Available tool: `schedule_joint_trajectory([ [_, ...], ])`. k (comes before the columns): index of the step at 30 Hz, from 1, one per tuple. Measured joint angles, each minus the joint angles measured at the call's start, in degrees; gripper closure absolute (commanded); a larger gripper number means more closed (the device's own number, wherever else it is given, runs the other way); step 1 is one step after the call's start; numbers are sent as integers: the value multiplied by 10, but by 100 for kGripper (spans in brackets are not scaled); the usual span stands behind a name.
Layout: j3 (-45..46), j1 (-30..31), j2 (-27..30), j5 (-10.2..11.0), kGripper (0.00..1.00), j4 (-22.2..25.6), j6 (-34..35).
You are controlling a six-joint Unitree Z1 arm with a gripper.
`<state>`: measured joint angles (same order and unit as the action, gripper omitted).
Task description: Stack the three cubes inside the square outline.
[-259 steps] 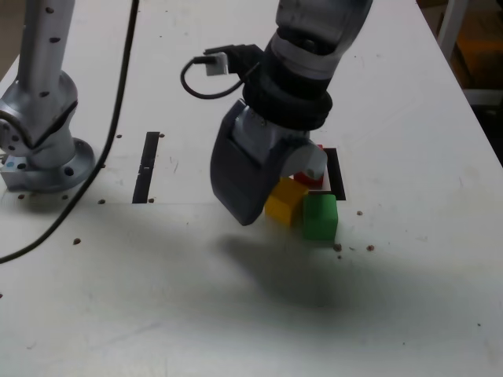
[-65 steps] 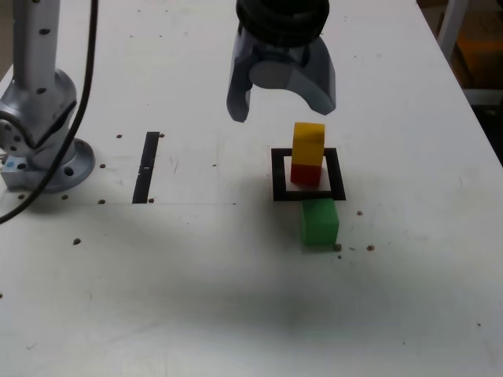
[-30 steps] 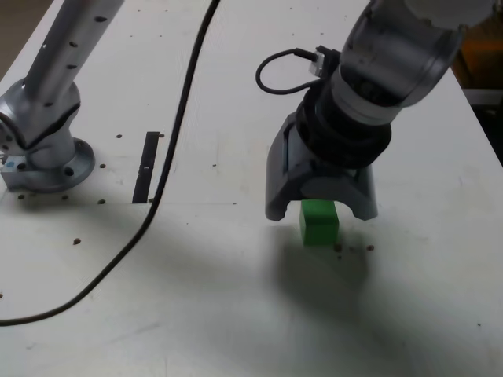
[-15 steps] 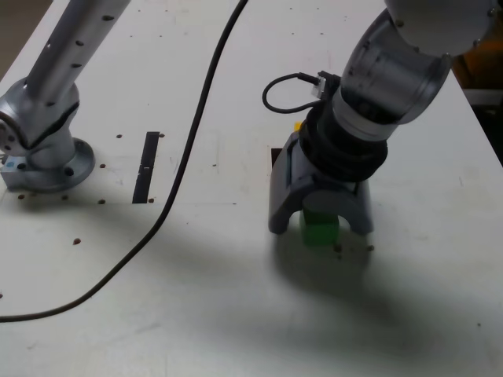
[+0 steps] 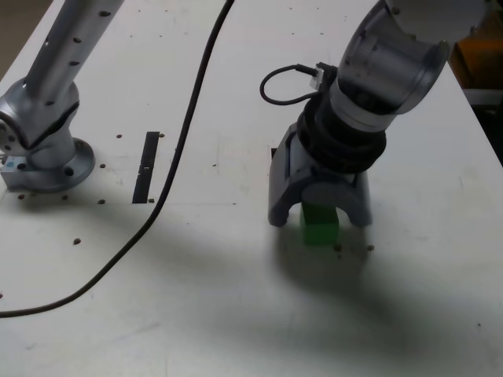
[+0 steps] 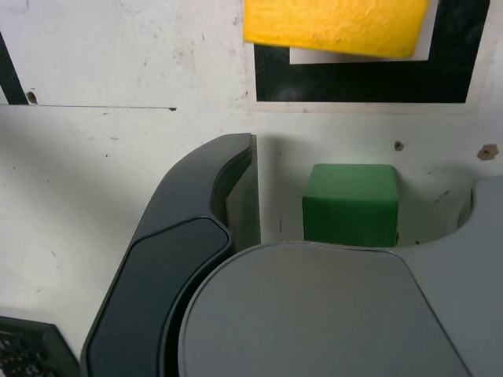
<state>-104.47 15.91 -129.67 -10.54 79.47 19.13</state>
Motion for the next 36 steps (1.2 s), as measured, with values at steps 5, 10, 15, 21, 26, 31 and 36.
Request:
schedule_joint_trajectory([
  [5,-2,0,0,4,38,2,-4],
  [10,1,0,0,-2,41,-10,-4],
  [15,1,0,-7,-4,49,-32,-2],
  [21,-7,0,-23,-7,53,-44,-1],
  [26,-18,0,-21,-17,61,-23,-2],
  [31,-54,5,-6,-17,61,17,-1],
  [36,-127,7,8,10,61,92,4],
])
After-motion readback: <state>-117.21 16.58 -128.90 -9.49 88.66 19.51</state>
